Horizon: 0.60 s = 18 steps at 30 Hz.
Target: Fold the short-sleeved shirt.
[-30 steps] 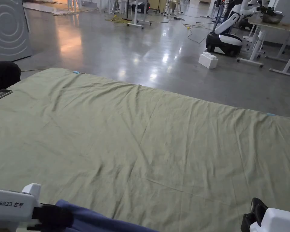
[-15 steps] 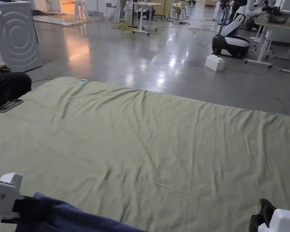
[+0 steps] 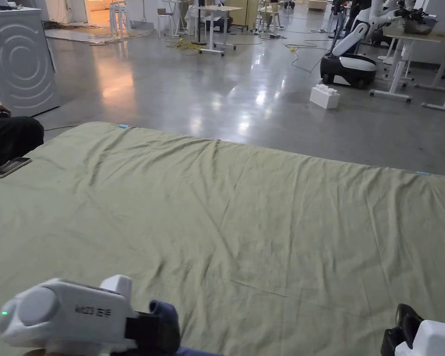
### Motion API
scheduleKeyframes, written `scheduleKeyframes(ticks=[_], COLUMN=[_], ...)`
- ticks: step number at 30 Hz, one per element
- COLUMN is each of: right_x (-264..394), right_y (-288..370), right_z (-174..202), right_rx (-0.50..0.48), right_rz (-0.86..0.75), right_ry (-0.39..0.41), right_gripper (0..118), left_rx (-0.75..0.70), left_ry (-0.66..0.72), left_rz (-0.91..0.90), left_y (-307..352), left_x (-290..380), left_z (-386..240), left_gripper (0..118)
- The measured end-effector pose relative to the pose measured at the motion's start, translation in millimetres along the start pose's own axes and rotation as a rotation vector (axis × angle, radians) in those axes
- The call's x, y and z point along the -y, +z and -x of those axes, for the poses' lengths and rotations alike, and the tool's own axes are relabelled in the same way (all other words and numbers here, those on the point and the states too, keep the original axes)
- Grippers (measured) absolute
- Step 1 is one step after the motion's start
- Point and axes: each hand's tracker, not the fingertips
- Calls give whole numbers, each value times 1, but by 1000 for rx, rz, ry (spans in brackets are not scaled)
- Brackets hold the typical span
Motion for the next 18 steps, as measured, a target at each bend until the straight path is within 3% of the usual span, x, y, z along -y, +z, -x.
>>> scheduleKeyframes(ticks=[10, 12, 18], right_x=[9, 12, 18], right_y=[8, 10, 13], right_z=[-22, -26, -30], right_rx=[45, 52, 61], right_rz=[17, 24, 38], right_ry=[-16, -20, -23], right_gripper=[0, 0, 0], left_rx=[-120, -194, -230], left_ry=[0, 12, 43], left_rz=[200, 202, 170], left_y=[-141, -157, -172], left_x=[36, 42, 53], left_z=[-31, -28, -26], left_gripper=[10, 10, 11])
